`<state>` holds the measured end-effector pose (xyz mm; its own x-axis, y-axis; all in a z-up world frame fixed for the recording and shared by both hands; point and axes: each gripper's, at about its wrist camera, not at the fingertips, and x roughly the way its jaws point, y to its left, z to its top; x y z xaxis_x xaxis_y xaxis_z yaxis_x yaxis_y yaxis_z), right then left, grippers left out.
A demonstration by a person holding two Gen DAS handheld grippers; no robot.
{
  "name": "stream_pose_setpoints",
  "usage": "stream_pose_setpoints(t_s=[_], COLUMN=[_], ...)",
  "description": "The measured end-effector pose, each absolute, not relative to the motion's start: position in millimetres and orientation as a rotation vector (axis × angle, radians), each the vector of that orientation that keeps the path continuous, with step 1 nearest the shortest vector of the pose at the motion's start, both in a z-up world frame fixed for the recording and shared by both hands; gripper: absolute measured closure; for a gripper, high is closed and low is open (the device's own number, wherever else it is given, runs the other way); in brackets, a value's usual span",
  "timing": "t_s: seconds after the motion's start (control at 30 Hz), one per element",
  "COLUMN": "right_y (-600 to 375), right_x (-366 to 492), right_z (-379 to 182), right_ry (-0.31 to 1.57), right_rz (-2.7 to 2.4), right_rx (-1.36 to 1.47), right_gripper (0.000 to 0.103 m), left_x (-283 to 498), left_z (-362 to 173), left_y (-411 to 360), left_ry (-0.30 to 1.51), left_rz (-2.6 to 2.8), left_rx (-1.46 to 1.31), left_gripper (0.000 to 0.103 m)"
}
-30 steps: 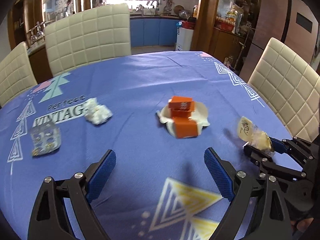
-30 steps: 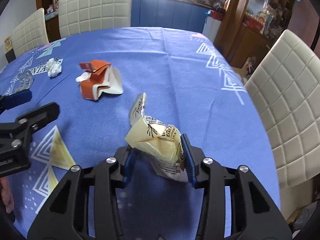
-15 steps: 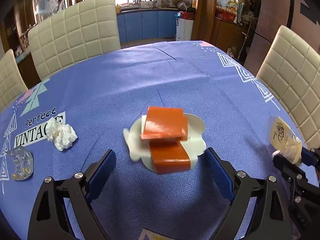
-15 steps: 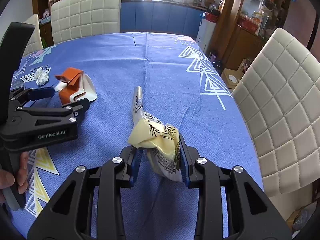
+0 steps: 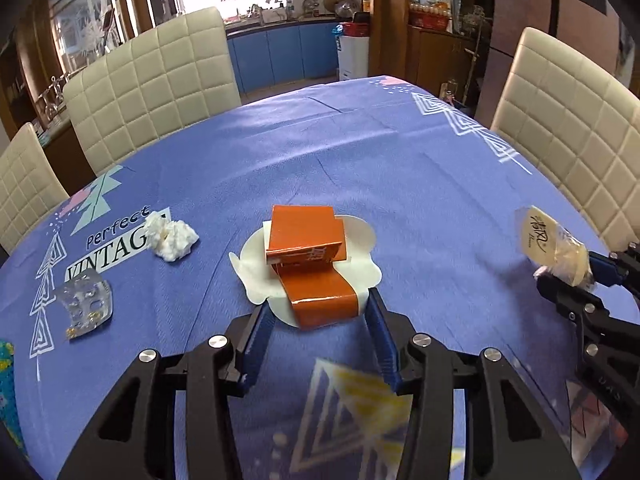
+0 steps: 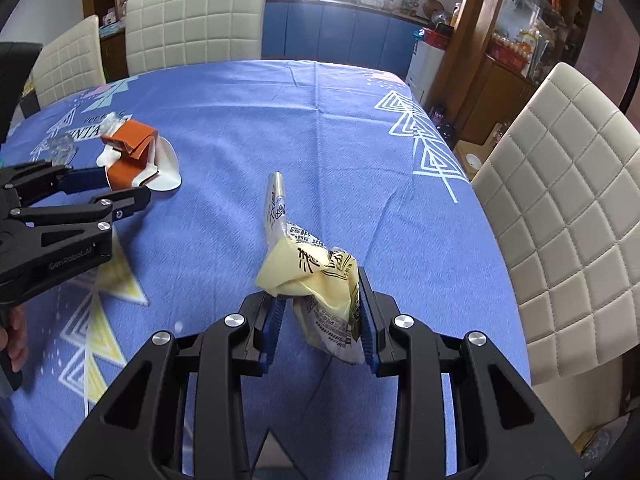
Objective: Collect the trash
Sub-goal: 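Grasp the yellow wrapper with the right tool while the left tool grasps the orange box, then carry the wrapper and the box with plate over the black bin and open both tools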
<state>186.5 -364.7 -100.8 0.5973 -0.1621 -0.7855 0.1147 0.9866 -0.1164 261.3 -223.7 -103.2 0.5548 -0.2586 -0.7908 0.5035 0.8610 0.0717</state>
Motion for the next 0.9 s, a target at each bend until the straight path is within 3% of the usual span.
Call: stream_pose_setpoints(t_s=[0.43, 0.9], right_y=[-359, -397], right_x=[94, -29], right_z=[-80, -73], right_ry=[0.903, 0.897], right_rz=[-0.158, -0.235], right_rx=[-0.086, -0.062], right_gripper=[0.068, 0.068], left_x=[170, 50], left_z=[-78, -69], left_y=[-217, -285], left_ry=[0.807, 0.749], left_rz=[-0.508, -0.694], left_rx=[0.376, 0.479], left_gripper=[0.058, 0.058])
